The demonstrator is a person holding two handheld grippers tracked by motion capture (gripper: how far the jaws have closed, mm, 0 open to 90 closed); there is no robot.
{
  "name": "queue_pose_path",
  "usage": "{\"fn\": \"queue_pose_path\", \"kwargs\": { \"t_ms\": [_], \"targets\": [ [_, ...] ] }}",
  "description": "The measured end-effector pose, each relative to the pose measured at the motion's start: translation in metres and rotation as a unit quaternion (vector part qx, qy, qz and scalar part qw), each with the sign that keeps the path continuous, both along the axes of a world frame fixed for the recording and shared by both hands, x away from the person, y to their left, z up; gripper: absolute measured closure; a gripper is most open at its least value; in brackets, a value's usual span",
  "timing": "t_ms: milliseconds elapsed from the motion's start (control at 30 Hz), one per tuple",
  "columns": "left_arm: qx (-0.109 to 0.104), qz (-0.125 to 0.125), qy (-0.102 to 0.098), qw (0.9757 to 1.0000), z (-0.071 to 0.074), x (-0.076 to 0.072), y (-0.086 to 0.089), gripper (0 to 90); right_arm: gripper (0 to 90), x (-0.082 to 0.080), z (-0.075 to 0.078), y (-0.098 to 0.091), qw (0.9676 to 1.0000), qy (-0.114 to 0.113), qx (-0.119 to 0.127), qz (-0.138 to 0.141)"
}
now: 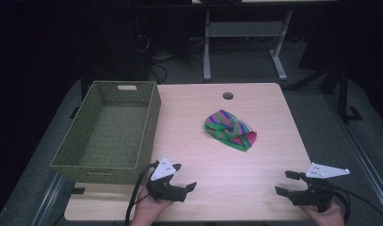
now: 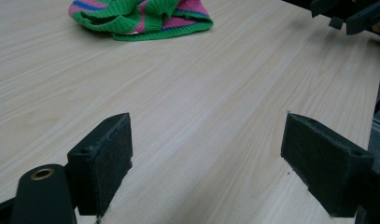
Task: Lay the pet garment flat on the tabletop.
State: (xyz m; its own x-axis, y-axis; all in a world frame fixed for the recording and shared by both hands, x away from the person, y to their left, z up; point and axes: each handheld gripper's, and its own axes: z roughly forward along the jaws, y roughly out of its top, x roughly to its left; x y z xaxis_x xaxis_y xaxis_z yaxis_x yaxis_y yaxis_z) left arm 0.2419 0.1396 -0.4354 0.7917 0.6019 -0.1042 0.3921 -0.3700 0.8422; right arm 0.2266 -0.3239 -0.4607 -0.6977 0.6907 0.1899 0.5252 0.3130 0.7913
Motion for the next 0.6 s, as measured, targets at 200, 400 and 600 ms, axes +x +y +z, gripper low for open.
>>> {"fn": "queue_pose_path", "kwargs": {
  "t_ms": [200,400,600],
  "targets": [
    [0.001,0.005,-0.002,1.0000,0.000,0.002,0.002,16.2,18.6,0.004,0.002,0.006,0.9999,0.005,0.002,0.011],
    [0.002,0.005,-0.005,1.0000,0.000,0.003,0.005,16.2,17.3,0.015,0.011,0.013,0.9996,0.006,-0.007,0.028],
    [0.006,-0.001,-0.009,0.9999,0.000,0.002,0.002,16.2,16.9,0.034,0.024,0.021,0.9991,0.010,-0.006,0.042]
  ]
}}
